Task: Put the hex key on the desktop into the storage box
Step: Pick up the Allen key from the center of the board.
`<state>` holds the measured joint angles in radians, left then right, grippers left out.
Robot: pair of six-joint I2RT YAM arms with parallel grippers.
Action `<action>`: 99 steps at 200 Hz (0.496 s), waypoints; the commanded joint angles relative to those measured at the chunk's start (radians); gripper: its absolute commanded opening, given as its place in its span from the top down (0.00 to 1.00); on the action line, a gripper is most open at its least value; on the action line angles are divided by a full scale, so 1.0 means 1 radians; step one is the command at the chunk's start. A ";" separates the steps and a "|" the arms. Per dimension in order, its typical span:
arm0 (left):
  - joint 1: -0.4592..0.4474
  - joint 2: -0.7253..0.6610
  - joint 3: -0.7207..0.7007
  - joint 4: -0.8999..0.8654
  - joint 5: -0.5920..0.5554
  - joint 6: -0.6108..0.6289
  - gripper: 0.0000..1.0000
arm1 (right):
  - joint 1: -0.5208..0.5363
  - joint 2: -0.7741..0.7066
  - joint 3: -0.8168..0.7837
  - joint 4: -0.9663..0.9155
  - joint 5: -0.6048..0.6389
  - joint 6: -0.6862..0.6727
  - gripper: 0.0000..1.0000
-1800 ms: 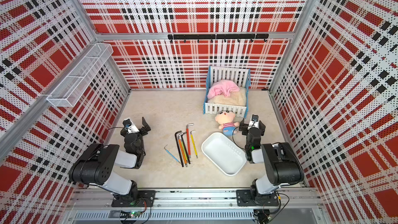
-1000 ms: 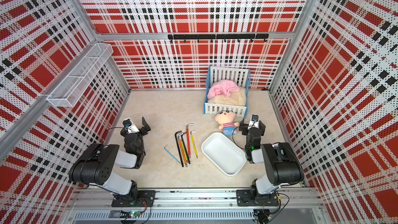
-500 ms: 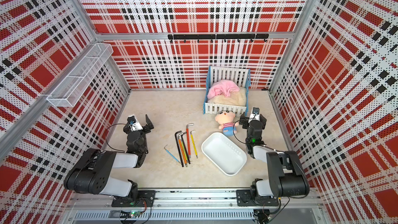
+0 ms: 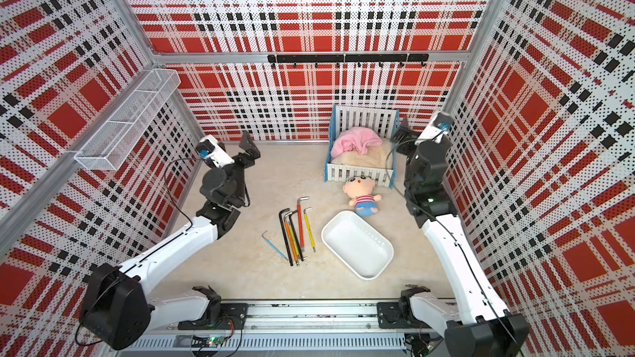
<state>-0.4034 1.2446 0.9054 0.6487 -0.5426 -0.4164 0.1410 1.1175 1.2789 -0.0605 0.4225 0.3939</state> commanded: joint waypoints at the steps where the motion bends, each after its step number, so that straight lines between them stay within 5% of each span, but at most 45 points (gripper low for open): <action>1: 0.125 0.009 0.004 -0.211 0.331 -0.495 0.01 | -0.096 0.061 -0.003 -0.431 -0.235 0.240 0.00; 14: 0.148 0.068 0.091 -0.313 0.466 -0.532 0.01 | -0.052 0.063 0.008 -0.463 -0.229 0.221 0.00; 40: 0.026 0.097 0.254 -0.669 0.318 -0.363 0.01 | 0.113 0.101 0.080 -0.561 -0.148 0.189 0.04; 99: -0.085 0.006 0.135 -0.946 0.240 -0.347 0.03 | 0.488 0.384 0.233 -0.723 -0.124 0.228 0.27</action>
<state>-0.4671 1.3163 1.0901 -0.1261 -0.2749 -0.7670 0.5240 1.4094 1.4403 -0.6712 0.2798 0.5999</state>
